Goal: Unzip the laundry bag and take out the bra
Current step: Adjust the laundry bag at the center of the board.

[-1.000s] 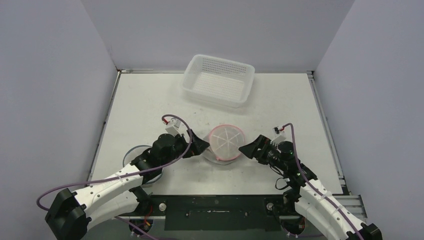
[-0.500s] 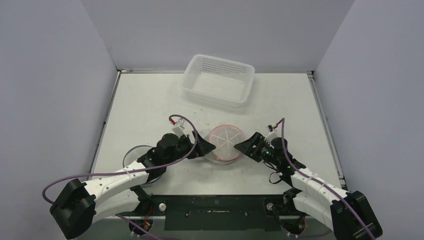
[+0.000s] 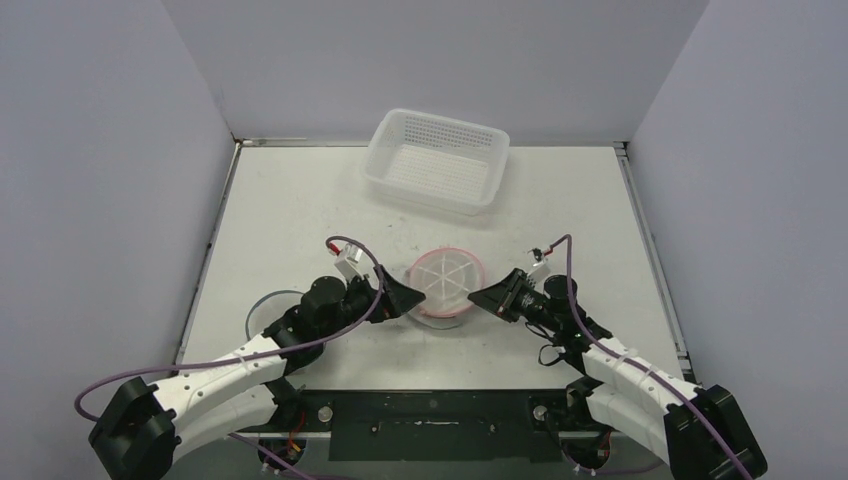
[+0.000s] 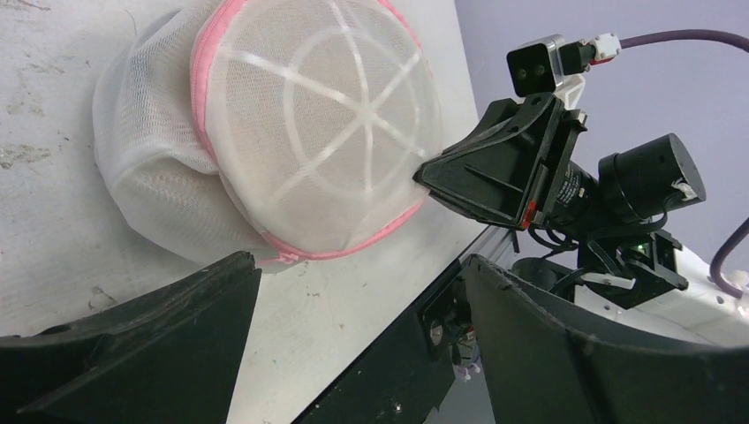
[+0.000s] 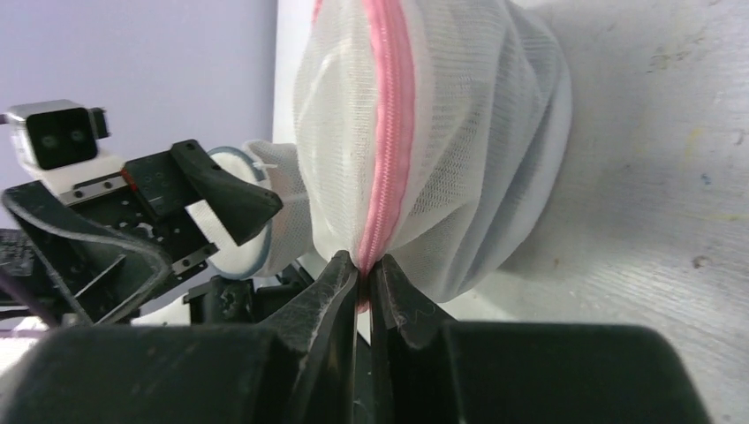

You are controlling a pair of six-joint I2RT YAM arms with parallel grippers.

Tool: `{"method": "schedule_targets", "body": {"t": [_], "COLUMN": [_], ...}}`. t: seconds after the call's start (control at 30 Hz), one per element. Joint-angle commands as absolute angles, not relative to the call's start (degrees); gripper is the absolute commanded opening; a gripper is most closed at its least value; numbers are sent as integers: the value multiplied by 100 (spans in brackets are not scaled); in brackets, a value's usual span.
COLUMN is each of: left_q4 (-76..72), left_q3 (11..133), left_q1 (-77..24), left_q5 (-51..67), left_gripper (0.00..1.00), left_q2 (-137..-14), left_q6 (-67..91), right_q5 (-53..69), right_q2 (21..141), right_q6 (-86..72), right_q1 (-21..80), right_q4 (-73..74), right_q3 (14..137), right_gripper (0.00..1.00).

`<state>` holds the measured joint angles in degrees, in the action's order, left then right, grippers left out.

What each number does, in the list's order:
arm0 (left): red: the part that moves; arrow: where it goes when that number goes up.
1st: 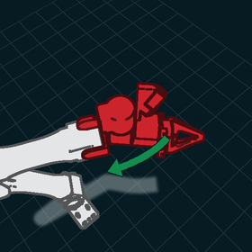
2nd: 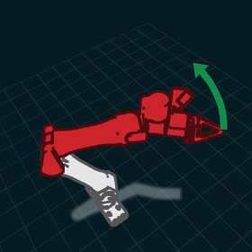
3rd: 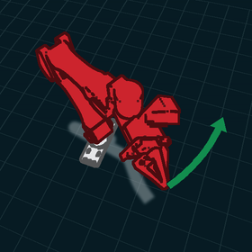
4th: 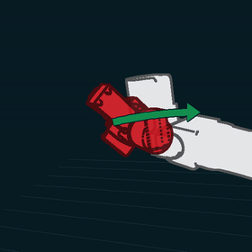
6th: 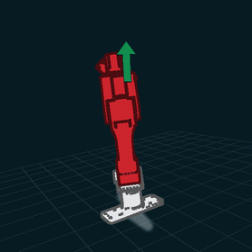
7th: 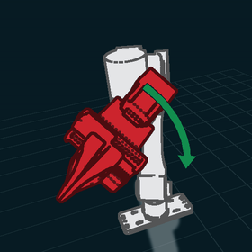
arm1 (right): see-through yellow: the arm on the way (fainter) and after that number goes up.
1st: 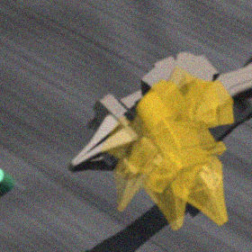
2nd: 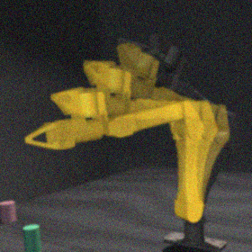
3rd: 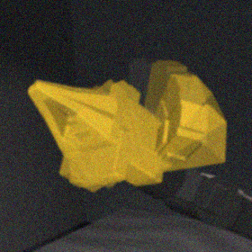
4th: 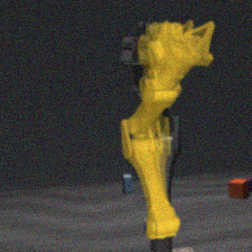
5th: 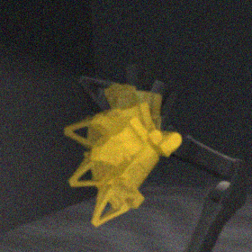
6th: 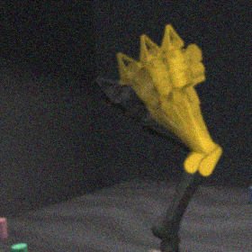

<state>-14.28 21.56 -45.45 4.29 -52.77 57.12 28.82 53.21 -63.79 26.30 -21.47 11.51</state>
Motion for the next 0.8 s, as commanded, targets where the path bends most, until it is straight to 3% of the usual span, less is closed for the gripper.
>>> {"method": "schedule_targets", "body": {"t": [0.0, 0.4, 0.77], "left_q4": [-1740, -2216, -3646], "left_q3": [1887, 1830, 1833], "left_q1": [-4569, -4647, -4375], "left_q5": [321, 657, 986], "left_gripper": [85, 85, 84], "left_q2": [-4822, -5210, -6525], "left_q6": [6061, 6511, 7091], "right_q5": [3240, 3599, 3534], "right_q2": [5071, 5037, 4844], "right_q6": [-6758, -7441, -7118], "right_q1": [2625, 2523, 2414], "right_q4": [-2787, -4267, -4011], "right_q3": [1253, 661, 401], "right_gripper": [5, 5, 5]}}
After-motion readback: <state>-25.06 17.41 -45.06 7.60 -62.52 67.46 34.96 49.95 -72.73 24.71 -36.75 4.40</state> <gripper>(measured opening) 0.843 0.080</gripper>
